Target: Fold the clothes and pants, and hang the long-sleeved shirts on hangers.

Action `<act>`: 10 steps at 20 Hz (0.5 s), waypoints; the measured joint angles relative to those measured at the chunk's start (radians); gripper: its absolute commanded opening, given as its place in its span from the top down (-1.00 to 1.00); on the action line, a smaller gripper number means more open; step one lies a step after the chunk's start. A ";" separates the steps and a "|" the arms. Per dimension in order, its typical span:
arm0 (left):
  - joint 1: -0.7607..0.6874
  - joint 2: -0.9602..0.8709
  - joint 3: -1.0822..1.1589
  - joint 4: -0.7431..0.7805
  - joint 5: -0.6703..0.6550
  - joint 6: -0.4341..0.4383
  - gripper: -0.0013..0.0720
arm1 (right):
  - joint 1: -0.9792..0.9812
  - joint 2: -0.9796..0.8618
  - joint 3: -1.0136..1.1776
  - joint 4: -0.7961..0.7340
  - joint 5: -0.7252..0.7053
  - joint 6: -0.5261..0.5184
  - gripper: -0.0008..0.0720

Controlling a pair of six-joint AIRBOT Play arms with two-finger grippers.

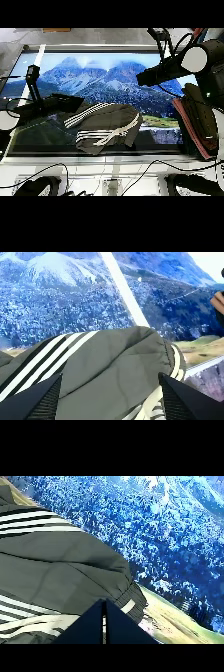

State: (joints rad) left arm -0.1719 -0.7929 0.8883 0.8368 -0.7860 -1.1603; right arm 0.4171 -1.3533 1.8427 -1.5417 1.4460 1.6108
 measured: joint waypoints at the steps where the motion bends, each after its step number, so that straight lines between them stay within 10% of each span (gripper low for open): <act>1: 0.000 0.000 0.000 0.000 0.000 0.000 -0.93 | 0.000 0.000 0.000 0.000 0.000 0.000 0.93; 10: 0.000 -0.002 -0.005 -0.003 0.003 -0.002 -0.93 | -0.059 -0.011 -0.025 -0.088 0.070 -0.116 0.93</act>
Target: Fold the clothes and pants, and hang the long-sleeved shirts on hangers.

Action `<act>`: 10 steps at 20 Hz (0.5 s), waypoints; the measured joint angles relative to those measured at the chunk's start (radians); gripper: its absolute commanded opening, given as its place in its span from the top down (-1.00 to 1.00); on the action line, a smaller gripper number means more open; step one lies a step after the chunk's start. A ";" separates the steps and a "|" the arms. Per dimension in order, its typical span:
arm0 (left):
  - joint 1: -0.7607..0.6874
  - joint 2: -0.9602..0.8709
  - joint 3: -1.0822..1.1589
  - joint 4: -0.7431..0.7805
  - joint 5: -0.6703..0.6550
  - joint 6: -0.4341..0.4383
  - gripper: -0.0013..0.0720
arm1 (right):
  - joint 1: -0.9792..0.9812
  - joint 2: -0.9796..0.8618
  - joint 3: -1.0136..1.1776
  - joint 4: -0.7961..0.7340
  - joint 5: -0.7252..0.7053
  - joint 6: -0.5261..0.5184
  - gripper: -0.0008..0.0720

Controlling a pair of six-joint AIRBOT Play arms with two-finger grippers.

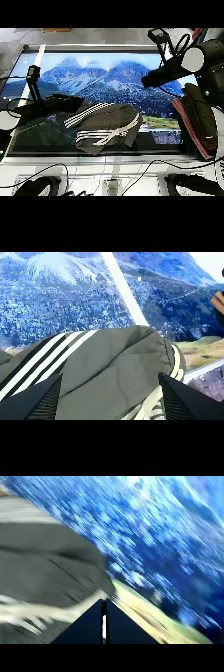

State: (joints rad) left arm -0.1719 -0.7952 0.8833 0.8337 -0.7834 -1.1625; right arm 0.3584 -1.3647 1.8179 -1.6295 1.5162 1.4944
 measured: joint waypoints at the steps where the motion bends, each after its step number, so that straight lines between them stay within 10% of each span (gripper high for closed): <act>1: 0.000 0.000 0.000 0.000 0.000 0.000 -0.93 | -0.032 -0.002 -0.024 -0.005 0.035 -0.024 0.93; 10: 0.000 0.000 0.000 0.000 0.000 0.000 -0.93 | -0.310 0.126 -0.664 0.437 0.101 -0.169 0.93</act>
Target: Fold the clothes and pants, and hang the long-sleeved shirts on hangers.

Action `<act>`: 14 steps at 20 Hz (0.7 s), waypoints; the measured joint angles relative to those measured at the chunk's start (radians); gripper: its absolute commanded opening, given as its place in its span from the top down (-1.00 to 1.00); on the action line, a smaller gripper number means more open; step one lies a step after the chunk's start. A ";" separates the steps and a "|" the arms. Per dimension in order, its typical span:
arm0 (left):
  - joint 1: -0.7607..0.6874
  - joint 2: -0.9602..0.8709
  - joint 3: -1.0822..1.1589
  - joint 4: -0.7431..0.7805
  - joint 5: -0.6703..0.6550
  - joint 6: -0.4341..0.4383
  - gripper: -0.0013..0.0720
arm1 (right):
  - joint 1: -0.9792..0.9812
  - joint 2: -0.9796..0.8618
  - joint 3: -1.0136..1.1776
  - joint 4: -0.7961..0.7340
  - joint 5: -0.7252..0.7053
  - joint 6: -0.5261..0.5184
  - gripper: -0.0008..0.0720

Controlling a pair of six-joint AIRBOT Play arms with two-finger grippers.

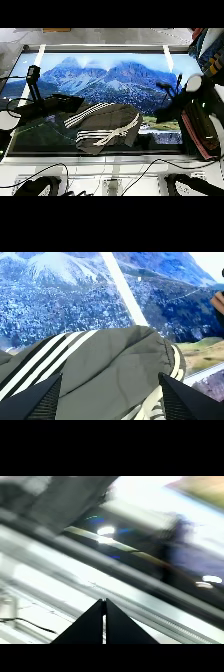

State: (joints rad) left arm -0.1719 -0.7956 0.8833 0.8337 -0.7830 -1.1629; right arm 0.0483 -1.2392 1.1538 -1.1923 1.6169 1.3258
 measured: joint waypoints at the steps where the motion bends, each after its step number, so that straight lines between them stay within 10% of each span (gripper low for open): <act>1: 0.000 0.000 0.000 0.000 0.000 0.000 -0.93 | -0.007 0.032 -0.099 0.059 -0.056 -0.009 0.93; 2: 0.000 0.000 0.000 0.000 0.000 0.000 -0.93 | -0.013 0.067 -0.205 0.116 -0.122 -0.015 0.76; 4: 0.000 0.000 0.000 0.000 0.000 0.000 -0.93 | -0.021 0.115 -0.388 0.227 -0.260 -0.018 -0.32; 5: 0.000 0.000 0.000 0.000 0.000 0.000 -0.93 | -0.023 0.130 -0.468 0.283 -0.334 -0.018 -0.47; 14: 0.000 0.000 0.000 -0.008 0.001 0.000 -0.93 | -0.009 0.088 -0.752 0.579 -0.643 -0.001 -0.25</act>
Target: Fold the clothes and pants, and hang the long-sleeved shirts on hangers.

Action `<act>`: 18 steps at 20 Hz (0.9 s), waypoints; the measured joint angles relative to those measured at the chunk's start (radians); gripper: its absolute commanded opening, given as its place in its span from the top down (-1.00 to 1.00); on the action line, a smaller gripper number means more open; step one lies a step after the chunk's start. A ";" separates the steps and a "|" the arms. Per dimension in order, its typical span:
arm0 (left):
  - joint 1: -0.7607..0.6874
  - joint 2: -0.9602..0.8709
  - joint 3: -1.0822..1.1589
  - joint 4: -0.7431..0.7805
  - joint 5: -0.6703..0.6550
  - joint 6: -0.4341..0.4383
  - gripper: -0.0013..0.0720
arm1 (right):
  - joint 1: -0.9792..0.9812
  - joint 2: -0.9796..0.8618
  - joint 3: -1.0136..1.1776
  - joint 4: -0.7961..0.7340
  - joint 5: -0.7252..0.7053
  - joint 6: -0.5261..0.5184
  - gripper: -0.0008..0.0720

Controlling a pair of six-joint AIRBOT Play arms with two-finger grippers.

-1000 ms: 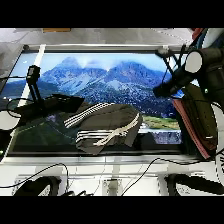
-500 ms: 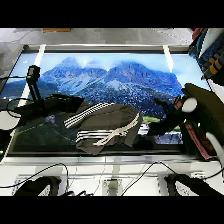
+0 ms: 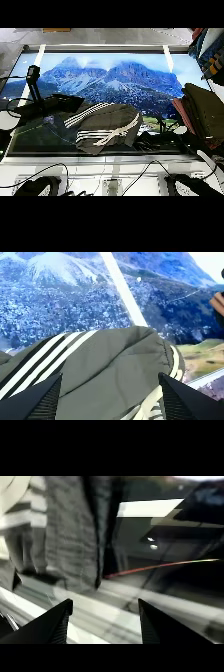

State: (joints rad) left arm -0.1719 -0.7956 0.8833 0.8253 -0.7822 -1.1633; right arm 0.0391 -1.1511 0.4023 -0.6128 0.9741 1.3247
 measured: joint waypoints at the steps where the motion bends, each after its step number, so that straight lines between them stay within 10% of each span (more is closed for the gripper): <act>1: 0.000 0.000 0.000 -0.008 0.000 0.000 -0.93 | 0.014 -0.016 -0.005 0.015 -0.021 0.000 -0.25; 6: 0.000 0.000 0.000 -0.035 0.002 0.000 -0.93 | 0.112 -0.092 -0.014 0.119 -0.098 0.002 -0.23; 12: 0.000 0.000 0.000 -0.039 0.011 0.000 -0.93 | 0.191 -0.132 0.042 0.116 -0.243 -0.043 0.93; 18: 0.046 0.009 0.000 0.016 -0.006 -0.001 -0.90 | 0.203 -0.129 0.194 0.051 -0.242 -0.099 0.93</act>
State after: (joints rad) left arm -0.1261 -0.7864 0.8833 0.8413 -0.7883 -1.1641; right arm 0.2417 -1.2797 0.5964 -0.5617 0.7322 1.2255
